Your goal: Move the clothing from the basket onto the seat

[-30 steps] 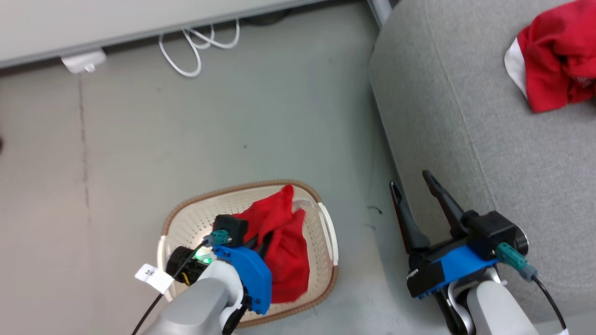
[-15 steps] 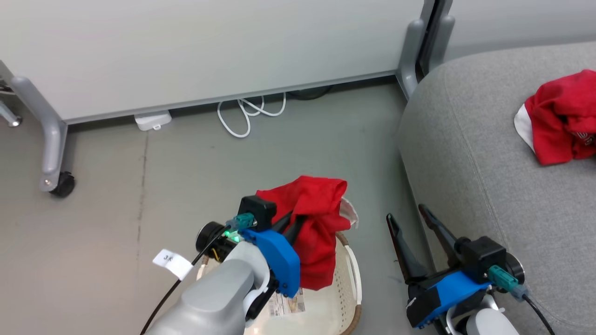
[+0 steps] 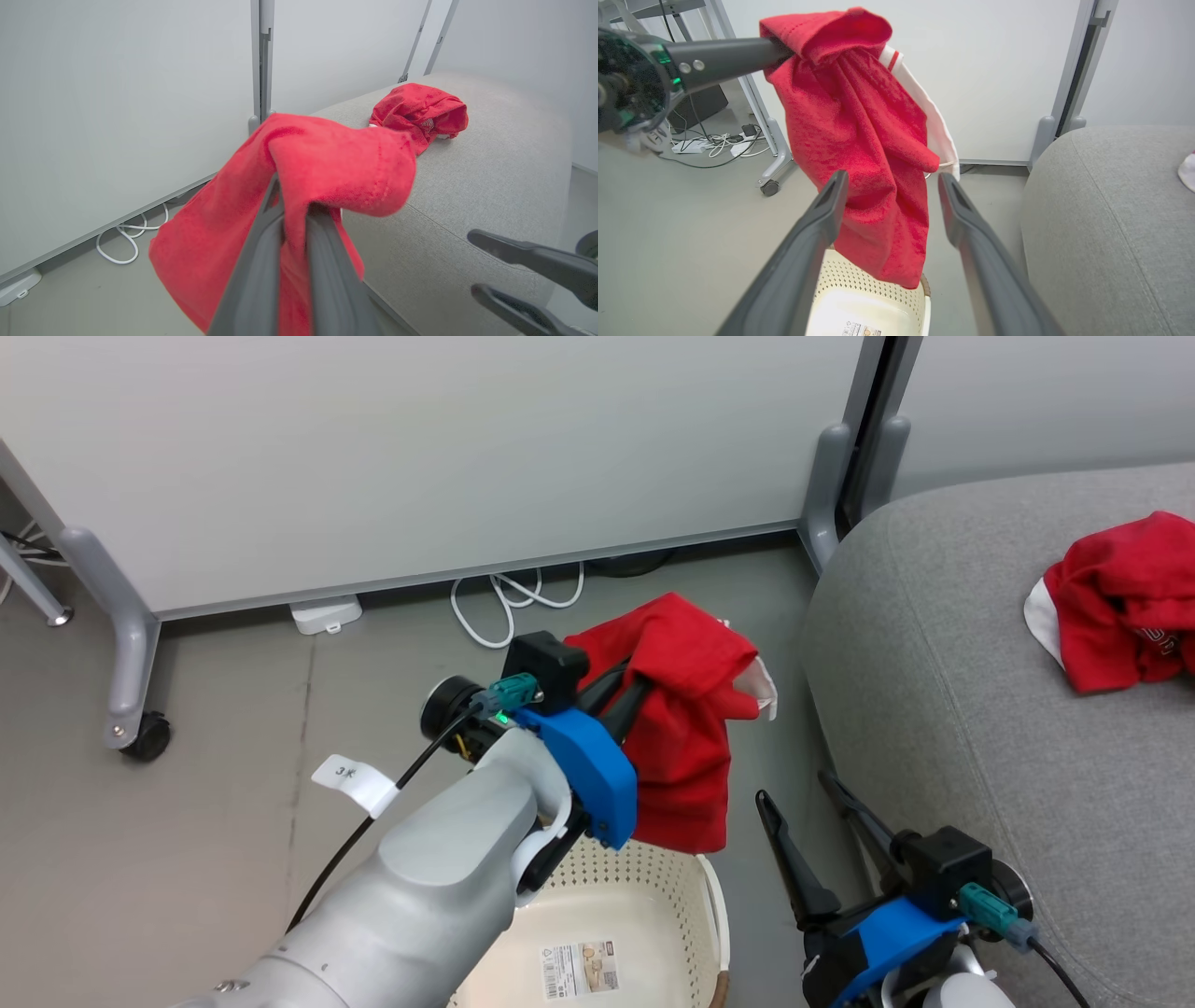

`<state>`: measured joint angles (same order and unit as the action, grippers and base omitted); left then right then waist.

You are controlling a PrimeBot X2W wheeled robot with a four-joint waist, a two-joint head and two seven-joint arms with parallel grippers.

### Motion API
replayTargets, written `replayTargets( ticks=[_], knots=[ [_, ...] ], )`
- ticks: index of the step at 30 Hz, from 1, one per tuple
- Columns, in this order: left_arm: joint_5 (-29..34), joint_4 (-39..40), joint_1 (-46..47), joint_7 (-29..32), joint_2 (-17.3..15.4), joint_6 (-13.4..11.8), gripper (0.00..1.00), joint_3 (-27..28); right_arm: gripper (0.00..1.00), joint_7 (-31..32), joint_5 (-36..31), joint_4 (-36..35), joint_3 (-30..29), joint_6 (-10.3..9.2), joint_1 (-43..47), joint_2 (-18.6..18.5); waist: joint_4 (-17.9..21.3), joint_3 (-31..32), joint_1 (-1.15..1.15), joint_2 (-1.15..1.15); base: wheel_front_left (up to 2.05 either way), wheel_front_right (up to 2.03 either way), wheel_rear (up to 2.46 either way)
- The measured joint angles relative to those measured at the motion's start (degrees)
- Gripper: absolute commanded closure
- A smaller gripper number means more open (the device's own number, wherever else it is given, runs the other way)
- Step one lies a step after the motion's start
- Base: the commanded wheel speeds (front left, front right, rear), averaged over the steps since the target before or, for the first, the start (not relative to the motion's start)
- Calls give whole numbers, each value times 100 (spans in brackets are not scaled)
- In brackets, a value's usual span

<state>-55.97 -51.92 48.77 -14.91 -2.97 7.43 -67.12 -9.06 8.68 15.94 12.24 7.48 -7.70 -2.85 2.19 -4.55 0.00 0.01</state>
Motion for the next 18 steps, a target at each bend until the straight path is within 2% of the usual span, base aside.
replayTargets(
  ticks=[18],
  knots=[
    [-345, 635, 155, 89, 8, -214, 100, -335, 0, 92, 41, 48, 147, 0, 140, 0, -33, 383, 0, 0, 0, 0, 0]
  ],
)
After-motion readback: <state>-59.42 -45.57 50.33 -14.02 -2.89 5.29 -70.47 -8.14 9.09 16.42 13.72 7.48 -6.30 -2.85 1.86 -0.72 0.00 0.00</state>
